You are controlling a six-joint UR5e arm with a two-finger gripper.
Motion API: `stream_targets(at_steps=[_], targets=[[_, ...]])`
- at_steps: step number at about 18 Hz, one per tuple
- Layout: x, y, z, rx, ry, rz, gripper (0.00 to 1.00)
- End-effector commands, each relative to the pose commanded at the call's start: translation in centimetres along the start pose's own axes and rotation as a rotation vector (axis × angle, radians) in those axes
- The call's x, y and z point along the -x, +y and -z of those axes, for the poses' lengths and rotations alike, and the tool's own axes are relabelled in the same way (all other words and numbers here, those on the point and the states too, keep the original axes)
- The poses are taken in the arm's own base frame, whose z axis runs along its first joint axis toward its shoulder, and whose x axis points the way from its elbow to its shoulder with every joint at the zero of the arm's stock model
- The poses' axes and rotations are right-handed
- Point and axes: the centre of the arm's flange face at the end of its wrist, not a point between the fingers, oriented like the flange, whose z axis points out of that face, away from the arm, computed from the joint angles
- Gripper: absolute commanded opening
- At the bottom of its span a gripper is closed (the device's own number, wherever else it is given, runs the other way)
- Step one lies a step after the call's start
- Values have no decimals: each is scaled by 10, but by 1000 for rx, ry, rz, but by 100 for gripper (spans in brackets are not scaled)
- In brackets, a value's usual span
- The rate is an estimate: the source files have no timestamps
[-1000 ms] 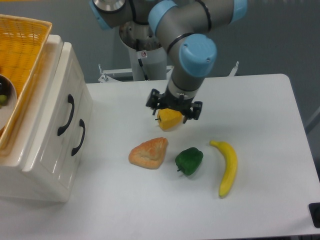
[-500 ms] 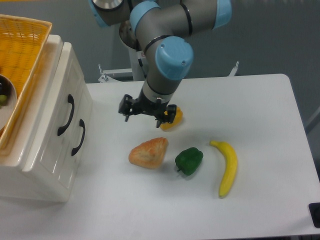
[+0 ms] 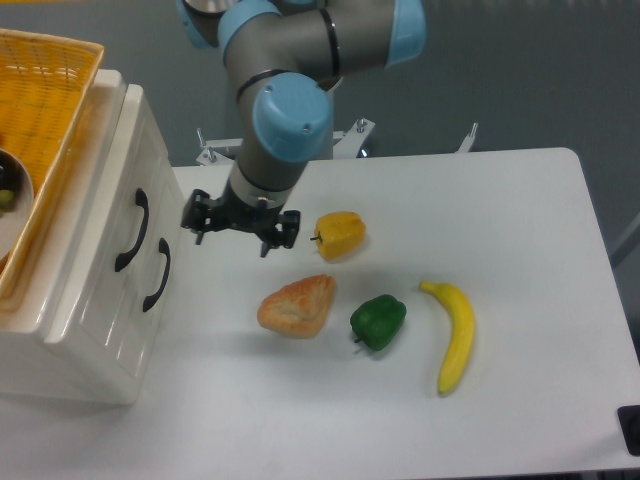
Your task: Slide the top white drawer open
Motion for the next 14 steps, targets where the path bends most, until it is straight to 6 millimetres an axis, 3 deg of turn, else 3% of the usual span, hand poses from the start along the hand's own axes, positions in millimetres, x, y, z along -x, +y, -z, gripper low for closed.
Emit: stream_targets(at_steps=[3,14], targets=[[-17,0,-6,5,9,-11,100],[-28,-3,-15,15,35,-20,100]])
